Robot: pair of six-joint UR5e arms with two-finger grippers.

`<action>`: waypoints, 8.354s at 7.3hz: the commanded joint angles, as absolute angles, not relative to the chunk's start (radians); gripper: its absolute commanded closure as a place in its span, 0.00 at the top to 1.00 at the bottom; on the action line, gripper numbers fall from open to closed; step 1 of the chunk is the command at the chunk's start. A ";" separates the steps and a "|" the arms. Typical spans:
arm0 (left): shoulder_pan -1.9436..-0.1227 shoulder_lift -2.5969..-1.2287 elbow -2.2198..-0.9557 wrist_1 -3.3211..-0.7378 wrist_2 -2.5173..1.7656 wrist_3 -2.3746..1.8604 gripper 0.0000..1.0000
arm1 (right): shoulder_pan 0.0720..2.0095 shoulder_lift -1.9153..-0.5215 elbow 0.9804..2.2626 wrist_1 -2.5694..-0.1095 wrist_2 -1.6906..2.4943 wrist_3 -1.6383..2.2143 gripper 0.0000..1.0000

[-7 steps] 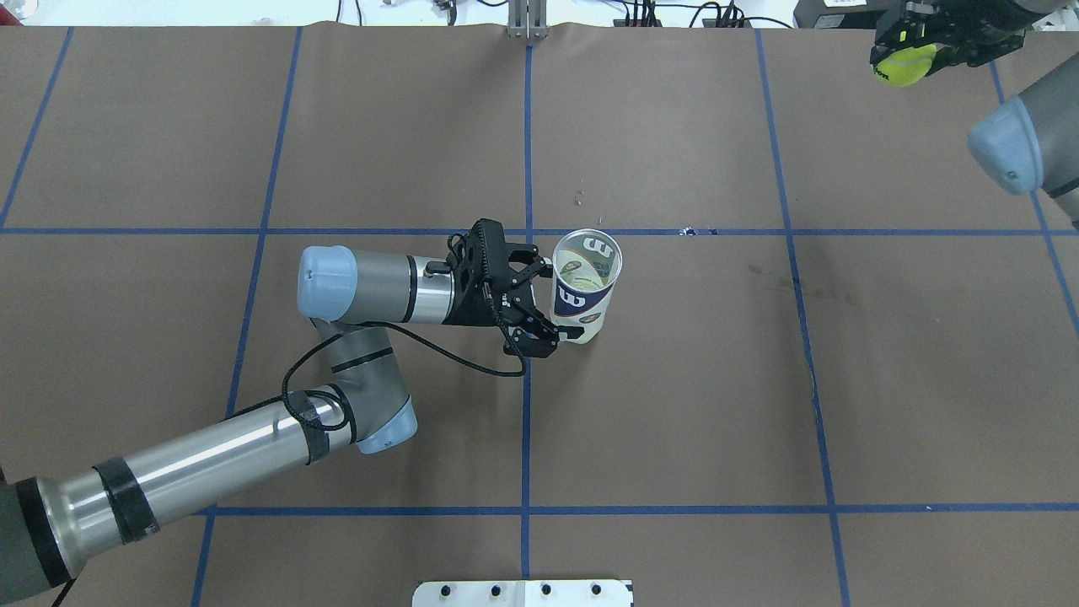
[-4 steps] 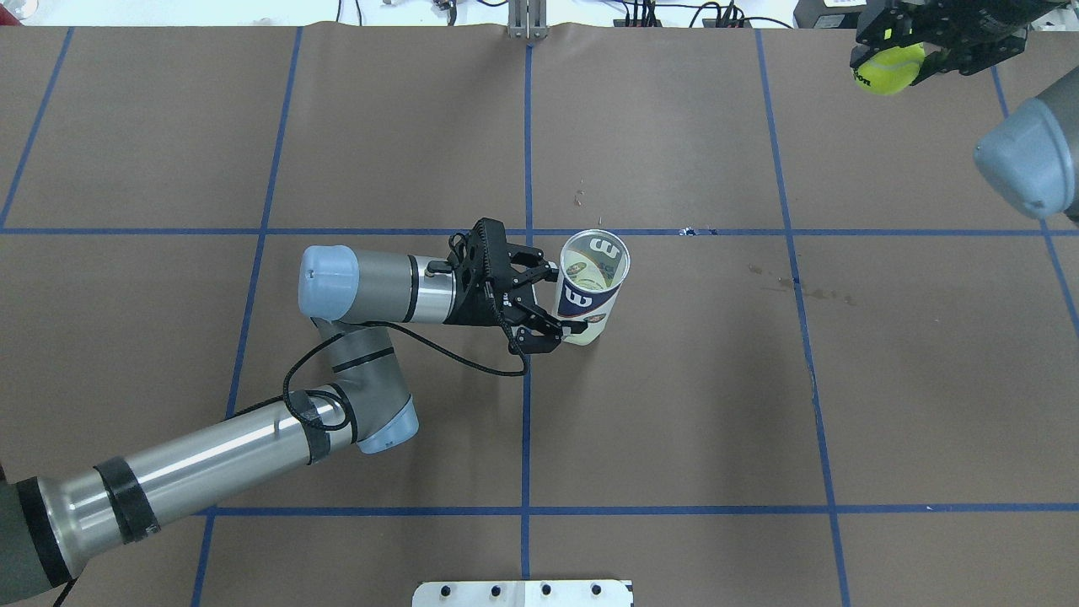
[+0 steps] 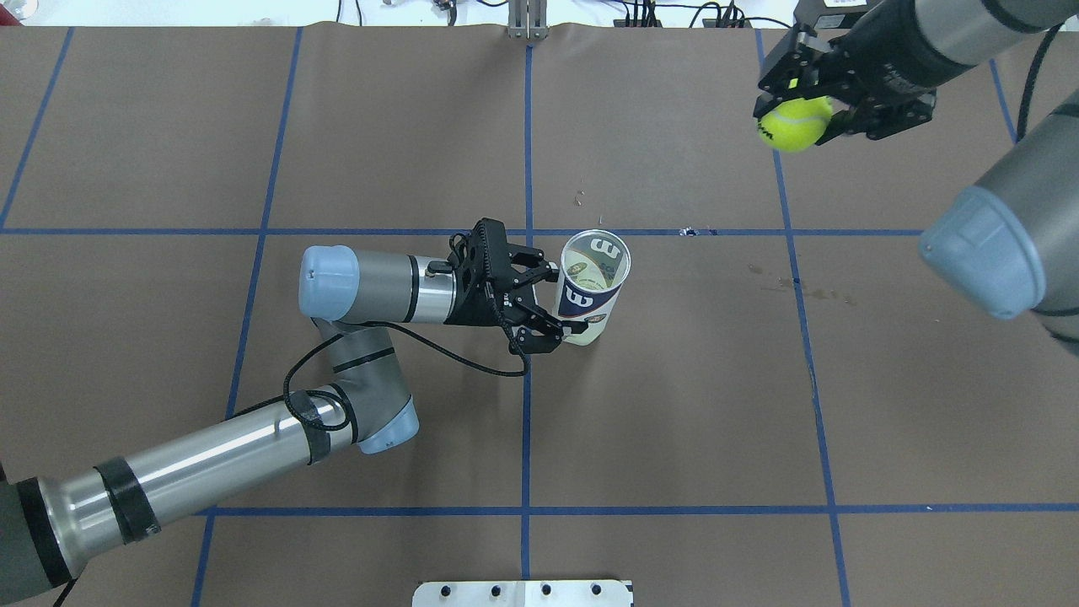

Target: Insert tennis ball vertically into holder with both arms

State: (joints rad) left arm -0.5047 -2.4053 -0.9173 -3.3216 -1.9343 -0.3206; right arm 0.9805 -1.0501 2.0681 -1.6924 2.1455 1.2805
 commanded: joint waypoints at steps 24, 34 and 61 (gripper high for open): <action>-0.505 -2.404 -0.923 -3.324 -1.936 -0.360 0.99 | 0.609 -0.804 2.036 -1.919 1.779 1.517 0.99; -0.587 -2.324 -0.971 -3.385 -2.074 -0.380 0.99 | 0.638 -0.824 2.065 -1.925 1.787 1.500 0.99; -1.562 -1.755 -1.544 -1.503 -2.198 0.198 1.00 | 1.480 -1.505 1.713 -1.635 2.260 0.163 0.99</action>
